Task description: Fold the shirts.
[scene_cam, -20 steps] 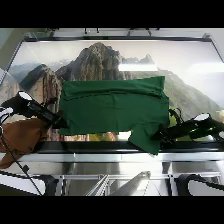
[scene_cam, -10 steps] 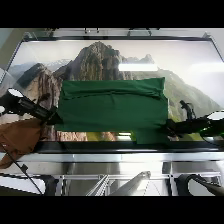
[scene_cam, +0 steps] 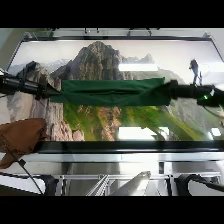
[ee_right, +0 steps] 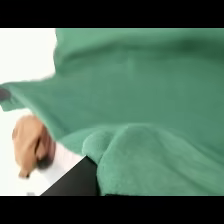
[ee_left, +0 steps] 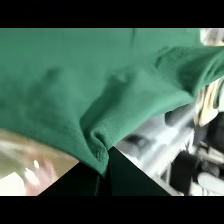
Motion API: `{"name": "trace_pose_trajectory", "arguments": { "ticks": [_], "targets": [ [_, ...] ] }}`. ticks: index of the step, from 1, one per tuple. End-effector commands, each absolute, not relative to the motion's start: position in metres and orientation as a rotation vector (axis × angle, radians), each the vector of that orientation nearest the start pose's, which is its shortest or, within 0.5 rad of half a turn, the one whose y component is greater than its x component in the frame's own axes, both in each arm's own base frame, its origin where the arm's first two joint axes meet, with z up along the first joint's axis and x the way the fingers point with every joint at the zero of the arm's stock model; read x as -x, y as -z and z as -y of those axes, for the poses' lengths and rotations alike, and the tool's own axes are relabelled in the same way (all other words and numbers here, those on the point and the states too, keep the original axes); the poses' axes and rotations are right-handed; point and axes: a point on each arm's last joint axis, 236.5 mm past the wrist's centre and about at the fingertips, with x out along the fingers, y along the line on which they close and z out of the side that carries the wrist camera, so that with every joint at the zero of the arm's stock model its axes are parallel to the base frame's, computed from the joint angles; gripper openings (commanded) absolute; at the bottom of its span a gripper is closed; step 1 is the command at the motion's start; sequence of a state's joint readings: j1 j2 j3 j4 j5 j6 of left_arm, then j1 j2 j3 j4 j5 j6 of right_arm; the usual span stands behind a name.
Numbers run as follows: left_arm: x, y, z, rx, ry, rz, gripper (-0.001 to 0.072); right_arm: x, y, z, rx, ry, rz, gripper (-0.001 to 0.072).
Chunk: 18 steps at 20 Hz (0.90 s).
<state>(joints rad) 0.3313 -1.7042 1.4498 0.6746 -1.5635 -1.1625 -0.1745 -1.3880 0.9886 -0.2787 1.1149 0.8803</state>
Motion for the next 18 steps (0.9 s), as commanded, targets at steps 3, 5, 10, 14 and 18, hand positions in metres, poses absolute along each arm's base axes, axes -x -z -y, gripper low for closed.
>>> {"name": "trace_pose_trajectory", "arguments": {
  "ticks": [3, 5, 10, 14, 18],
  "targets": [
    [-0.478, 0.01, 0.034, 0.785, 0.604, -1.316, 0.0023, -0.532, -0.027, -0.118, -0.826, -0.642, -0.846, 0.003],
    [-0.494, 0.033, 0.029, 0.83, 0.576, -1.345, 0.0022, -0.547, 0.003, -0.114, -0.853, -0.62, -0.879, 0.0031],
    [-0.513, 0.079, 0.027, 0.872, 0.576, -1.406, 0.0015, -0.547, 0.076, -0.112, -0.899, -0.571, -0.983, 0.0031],
    [-0.521, 0.093, 0.043, 0.841, 0.614, -1.424, 0.0044, -0.539, 0.096, -0.115, -0.853, -0.589, -1.021, 0.0032],
    [-0.523, 0.07, 0.041, 0.856, 0.666, -1.393, 0.0659, -0.523, 0.072, -0.112, -0.824, -0.702, -1.052, 0.0304]
  ]
}}
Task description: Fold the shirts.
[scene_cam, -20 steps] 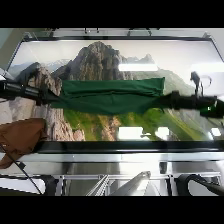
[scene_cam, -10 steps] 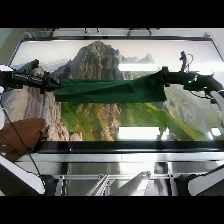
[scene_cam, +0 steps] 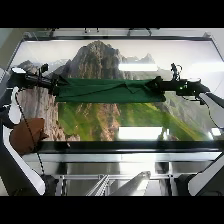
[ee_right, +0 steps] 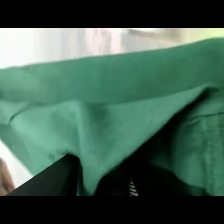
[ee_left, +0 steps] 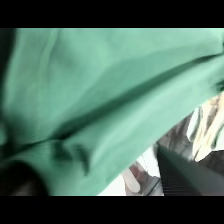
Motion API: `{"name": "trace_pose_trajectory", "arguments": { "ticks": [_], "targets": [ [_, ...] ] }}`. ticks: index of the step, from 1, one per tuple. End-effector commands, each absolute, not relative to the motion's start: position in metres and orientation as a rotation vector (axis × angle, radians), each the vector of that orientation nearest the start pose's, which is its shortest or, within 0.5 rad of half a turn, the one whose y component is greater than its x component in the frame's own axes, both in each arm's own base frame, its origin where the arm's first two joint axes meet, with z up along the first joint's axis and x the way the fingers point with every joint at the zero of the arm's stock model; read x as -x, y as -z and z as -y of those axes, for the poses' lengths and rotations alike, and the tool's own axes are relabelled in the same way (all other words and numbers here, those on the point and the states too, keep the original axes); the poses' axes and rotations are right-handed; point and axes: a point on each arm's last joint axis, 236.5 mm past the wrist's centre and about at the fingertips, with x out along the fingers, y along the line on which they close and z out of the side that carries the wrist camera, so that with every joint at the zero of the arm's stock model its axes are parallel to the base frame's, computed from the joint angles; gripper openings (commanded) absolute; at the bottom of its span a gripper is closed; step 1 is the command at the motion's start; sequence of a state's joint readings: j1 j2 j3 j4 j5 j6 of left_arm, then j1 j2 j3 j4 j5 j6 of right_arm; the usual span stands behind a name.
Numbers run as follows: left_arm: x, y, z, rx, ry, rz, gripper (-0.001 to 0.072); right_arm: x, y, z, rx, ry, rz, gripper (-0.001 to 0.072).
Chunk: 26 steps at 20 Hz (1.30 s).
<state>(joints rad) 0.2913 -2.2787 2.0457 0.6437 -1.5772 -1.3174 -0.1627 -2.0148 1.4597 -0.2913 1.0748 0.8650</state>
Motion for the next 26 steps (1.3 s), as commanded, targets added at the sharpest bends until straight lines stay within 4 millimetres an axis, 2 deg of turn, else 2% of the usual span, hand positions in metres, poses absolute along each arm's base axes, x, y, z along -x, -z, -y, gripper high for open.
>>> {"name": "trace_pose_trajectory", "arguments": {
  "ticks": [1, 2, 3, 4, 5, 7, 8, 9, 10, 11, 14, 16, 17, 18, 19, 20, 22, 24, 26],
  "targets": [
    [-0.524, 0.059, 0.033, 0.87, 0.671, -1.37, 0.0659, -0.518, 0.064, -0.103, -0.785, -0.73, -1.063, 0.0305],
    [-0.525, 0.049, 0.024, 0.872, 0.656, -1.35, 0.0659, -0.514, 0.059, -0.09, -0.733, -0.739, -1.076, 0.0321],
    [-0.526, 0.035, 0.012, 0.867, 0.642, -1.319, 0.0659, -0.512, 0.055, -0.074, -0.684, -0.724, -1.086, 0.0476],
    [-0.528, 0.021, -0.001, 0.865, 0.619, -1.28, 0.0659, -0.512, 0.054, -0.055, -0.653, -0.673, -1.104, 0.0678],
    [-0.53, 0.009, -0.015, 0.868, 0.585, -1.237, 0.0659, -0.512, 0.057, -0.034, -0.641, -0.606, -1.132, 0.0699],
    [-0.532, -0.014, -0.04, 0.876, 0.517, -1.156, 0.065, -0.507, 0.068, -0.007, -0.678, -0.49, -1.194, 0.0699],
    [-0.528, -0.025, -0.044, 0.873, 0.508, -1.14, 0.0542, -0.503, 0.078, -0.002, -0.701, -0.454, -1.23, 0.0699],
    [-0.525, -0.035, -0.044, 0.863, 0.51, -1.131, 0.0356, -0.5, 0.086, -0.003, -0.708, -0.447, -1.255, 0.0699],
    [-0.521, -0.044, -0.039, 0.85, 0.521, -1.129, 0.0091, -0.498, 0.092, -0.01, -0.722, -0.465, -1.274, 0.0699],
    [-0.519, -0.051, -0.031, 0.83, 0.538, -1.13, 0.0002, -0.496, 0.097, -0.021, -0.736, -0.487, -1.291, 0.0699],
    [-0.515, -0.06, 0.011, 0.76, 0.605, -1.153, 0.0002, -0.497, 0.106, -0.065, -0.769, -0.559, -1.316, 0.0698],
    [-0.514, -0.057, 0.051, 0.707, 0.672, -1.174, 0.0002, -0.508, 0.103, -0.092, -0.813, -0.589, -1.281, 0.0696],
    [-0.513, -0.052, 0.073, 0.682, 0.704, -1.186, 0.0001, -0.517, 0.099, -0.102, -0.837, -0.604, -1.243, 0.0646],
    [-0.512, -0.046, 0.097, 0.662, 0.73, -1.198, 0.0002, -0.525, 0.094, -0.11, -0.866, -0.617, -1.206, 0.0412],
    [-0.51, -0.038, 0.122, 0.644, 0.752, -1.209, 0.0002, -0.532, 0.086, -0.116, -0.889, -0.633, -1.166, 0.0065],
    [-0.509, -0.028, 0.147, 0.623, 0.77, -1.215, 0.0002, -0.538, 0.078, -0.119, -0.929, -0.64, -1.137, 0.0031],
    [-0.508, -0.008, 0.191, 0.579, 0.775, -1.206, 0.0002, -0.534, 0.066, -0.122, -0.938, -0.686, -1.129, 0.003],
    [-0.52, 0.025, 0.218, 0.454, 0.684, -1.162, 0.0002, -0.52, 0.053, -0.122, -0.931, -0.747, -1.155, 0.003],
    [-0.533, 0.046, 0.247, 0.396, 0.619, -1.111, 0.0002, -0.51, 0.033, -0.121, -0.925, -0.8, -1.159, 0.003]
  ]
}}
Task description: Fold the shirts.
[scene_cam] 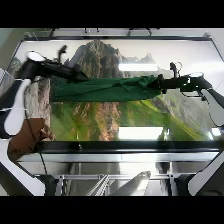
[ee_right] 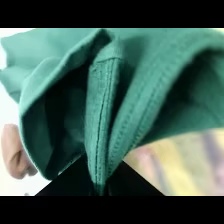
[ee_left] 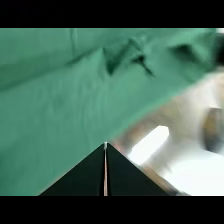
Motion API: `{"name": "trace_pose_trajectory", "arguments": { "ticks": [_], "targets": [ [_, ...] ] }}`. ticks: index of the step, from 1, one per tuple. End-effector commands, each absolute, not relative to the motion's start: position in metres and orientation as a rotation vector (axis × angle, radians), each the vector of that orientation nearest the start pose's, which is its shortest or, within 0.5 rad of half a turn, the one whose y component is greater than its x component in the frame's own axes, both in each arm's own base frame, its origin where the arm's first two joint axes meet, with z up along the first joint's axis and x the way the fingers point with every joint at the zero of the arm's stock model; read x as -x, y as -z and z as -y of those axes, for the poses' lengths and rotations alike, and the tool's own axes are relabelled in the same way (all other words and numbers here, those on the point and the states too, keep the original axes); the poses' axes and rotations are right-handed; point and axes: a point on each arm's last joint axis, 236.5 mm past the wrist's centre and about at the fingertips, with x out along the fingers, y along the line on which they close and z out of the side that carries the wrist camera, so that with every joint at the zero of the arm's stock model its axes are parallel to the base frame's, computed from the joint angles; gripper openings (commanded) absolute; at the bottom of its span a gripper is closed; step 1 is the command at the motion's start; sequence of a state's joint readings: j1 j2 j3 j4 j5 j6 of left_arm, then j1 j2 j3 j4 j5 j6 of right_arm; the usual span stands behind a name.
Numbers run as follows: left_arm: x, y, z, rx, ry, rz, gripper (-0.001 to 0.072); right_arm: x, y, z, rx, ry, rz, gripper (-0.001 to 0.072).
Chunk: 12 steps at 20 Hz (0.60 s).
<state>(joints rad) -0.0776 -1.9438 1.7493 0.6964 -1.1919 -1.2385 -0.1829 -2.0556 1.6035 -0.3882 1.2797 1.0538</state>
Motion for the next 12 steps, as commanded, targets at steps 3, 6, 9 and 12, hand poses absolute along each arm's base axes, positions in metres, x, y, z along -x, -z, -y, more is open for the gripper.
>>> {"name": "trace_pose_trajectory", "arguments": {
  "ticks": [3, 6, 9, 12],
  "targets": [
    [-0.522, 0.086, 0.298, 0.373, 0.653, -1.201, 0.0002, -0.499, -0.01, -0.126, -0.875, -0.871, -1.128, 0.003],
    [-0.52, 0.093, 0.332, 0.349, 0.685, -1.241, 0.0002, -0.49, -0.06, -0.131, -0.833, -0.933, -1.061, 0.003],
    [-0.512, 0.083, 0.352, 0.367, 0.703, -1.271, 0.0002, -0.475, -0.112, -0.134, -0.815, -1.009, -0.989, 0.003],
    [-0.497, 0.095, 0.349, 0.409, 0.663, -1.351, 0.0002, -0.459, -0.148, -0.137, -0.783, -1.059, -0.949, 0.003]
  ]
}}
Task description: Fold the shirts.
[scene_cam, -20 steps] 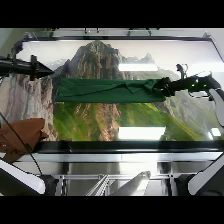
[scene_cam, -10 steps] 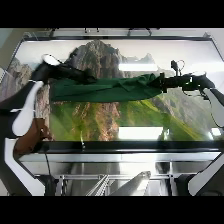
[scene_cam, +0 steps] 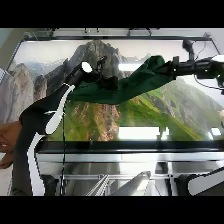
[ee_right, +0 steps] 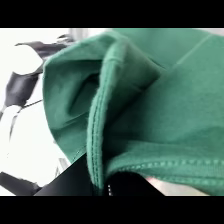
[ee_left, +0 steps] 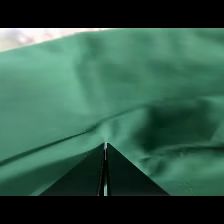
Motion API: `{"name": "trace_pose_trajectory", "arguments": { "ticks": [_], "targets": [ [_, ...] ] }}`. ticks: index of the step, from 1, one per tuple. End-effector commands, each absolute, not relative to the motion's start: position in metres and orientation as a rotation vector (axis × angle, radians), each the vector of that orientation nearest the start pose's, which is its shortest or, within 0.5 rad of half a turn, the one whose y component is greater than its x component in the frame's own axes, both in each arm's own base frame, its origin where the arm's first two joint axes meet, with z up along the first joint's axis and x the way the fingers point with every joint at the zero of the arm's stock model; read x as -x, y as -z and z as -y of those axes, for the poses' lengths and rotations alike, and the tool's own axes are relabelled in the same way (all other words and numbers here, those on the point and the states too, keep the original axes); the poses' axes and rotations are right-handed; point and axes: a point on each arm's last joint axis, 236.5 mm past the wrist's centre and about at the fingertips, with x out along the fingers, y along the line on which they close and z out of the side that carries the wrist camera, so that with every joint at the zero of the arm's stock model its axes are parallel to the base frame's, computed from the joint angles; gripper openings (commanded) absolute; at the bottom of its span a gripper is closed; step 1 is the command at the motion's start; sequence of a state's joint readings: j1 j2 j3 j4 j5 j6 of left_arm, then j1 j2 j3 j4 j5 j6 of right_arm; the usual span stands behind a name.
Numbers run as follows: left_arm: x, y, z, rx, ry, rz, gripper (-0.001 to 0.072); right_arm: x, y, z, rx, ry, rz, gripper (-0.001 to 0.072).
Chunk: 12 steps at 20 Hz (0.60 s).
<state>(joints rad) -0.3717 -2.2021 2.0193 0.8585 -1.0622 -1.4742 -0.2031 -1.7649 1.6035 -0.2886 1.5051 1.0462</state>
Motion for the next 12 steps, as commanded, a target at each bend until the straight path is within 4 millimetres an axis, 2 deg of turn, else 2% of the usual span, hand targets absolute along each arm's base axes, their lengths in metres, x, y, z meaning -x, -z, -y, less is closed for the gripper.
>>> {"name": "trace_pose_trajectory", "arguments": {
  "ticks": [1, 2, 3, 5, 7, 9, 10, 12],
  "targets": [
    [-0.488, 0.098, 0.35, 0.418, 0.672, -1.386, 0.0003, -0.455, -0.157, -0.138, -0.783, -1.066, -0.941, 0.003],
    [-0.477, 0.089, 0.356, 0.44, 0.717, -1.415, 0.0005, -0.452, -0.165, -0.139, -0.781, -1.065, -0.936, 0.003],
    [-0.471, 0.07, 0.361, 0.457, 0.799, -1.406, 0.0006, -0.449, -0.173, -0.14, -0.773, -1.067, -0.925, 0.003],
    [-0.464, 0.001, 0.364, 0.509, 0.987, -1.321, 0.0005, -0.451, -0.185, -0.153, -0.746, -1.056, -0.883, 0.003],
    [-0.464, -0.074, 0.341, 0.56, 1.08, -1.217, 0.0005, -0.462, -0.185, -0.185, -0.721, -1.043, -0.848, 0.003],
    [-0.464, -0.147, 0.299, 0.574, 1.116, -1.091, 0.0005, -0.474, -0.17, -0.242, -0.647, -1.048, -0.802, 0.0031],
    [-0.464, -0.176, 0.274, 0.557, 1.098, -1.033, 0.0006, -0.479, -0.152, -0.28, -0.612, -1.045, -0.789, 0.0031],
    [-0.458, -0.219, 0.232, 0.525, 1.063, -0.944, 0.0005, -0.481, -0.099, -0.354, -0.527, -1.021, -0.794, 0.0031]
  ]
}}
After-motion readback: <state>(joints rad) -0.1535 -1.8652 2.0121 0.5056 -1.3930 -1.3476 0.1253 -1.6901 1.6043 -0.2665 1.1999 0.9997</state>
